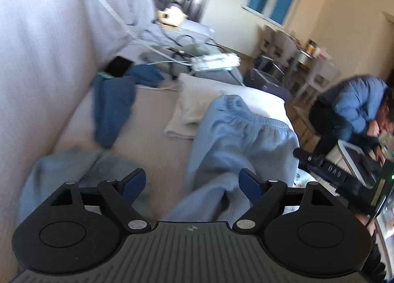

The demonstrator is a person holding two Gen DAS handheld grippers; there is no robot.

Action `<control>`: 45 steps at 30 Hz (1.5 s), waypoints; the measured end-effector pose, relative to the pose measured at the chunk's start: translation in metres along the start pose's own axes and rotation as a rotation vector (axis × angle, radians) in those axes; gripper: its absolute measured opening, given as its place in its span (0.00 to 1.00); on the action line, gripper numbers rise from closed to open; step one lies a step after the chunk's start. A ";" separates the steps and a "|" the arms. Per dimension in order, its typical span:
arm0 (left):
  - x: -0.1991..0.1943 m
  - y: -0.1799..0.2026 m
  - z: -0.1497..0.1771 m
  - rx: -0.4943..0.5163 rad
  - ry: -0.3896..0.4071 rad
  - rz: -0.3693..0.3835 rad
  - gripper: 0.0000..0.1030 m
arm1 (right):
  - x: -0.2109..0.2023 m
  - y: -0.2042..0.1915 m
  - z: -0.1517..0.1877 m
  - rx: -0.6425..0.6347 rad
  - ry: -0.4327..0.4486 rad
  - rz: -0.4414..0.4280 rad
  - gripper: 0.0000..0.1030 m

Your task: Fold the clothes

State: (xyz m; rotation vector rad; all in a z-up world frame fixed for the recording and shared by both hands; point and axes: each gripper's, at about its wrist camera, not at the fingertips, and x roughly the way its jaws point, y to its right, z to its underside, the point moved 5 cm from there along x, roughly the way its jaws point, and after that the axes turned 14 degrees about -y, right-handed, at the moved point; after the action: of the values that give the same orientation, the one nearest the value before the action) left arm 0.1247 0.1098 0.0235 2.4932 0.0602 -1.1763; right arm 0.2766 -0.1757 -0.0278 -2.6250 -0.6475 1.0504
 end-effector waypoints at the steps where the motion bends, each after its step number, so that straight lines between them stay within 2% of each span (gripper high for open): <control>1: -0.009 -0.002 0.008 -0.013 0.004 -0.008 0.80 | -0.003 -0.007 0.004 -0.017 -0.013 -0.013 0.79; 5: -0.035 -0.010 0.038 -0.037 0.035 -0.084 0.82 | -0.018 -0.024 0.028 -0.027 -0.069 -0.076 0.81; 11: -0.043 -0.023 0.075 -0.057 0.036 -0.166 0.82 | -0.039 -0.032 0.062 0.039 -0.147 -0.120 0.81; 17: -0.044 -0.030 0.091 -0.097 0.035 -0.125 0.82 | -0.046 -0.045 0.099 0.016 -0.226 -0.090 0.81; 24: -0.035 -0.014 0.096 -0.064 0.020 -0.073 0.82 | -0.034 -0.077 0.127 -0.171 -0.324 -0.061 0.83; 29: -0.028 -0.015 0.101 -0.056 0.002 -0.091 0.82 | -0.019 -0.081 0.137 -0.204 -0.388 -0.036 0.84; 37: -0.025 -0.023 0.102 -0.076 0.003 -0.095 0.82 | -0.014 -0.081 0.142 -0.226 -0.400 -0.023 0.84; 45: -0.016 -0.014 0.097 -0.018 0.030 -0.068 0.82 | -0.009 -0.082 0.144 -0.245 -0.419 0.001 0.85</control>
State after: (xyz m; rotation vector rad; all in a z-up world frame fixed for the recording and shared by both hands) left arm 0.0405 0.0902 -0.0253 2.5106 0.1638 -1.1603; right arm 0.1446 -0.1004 -0.0942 -2.6165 -0.9117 1.6378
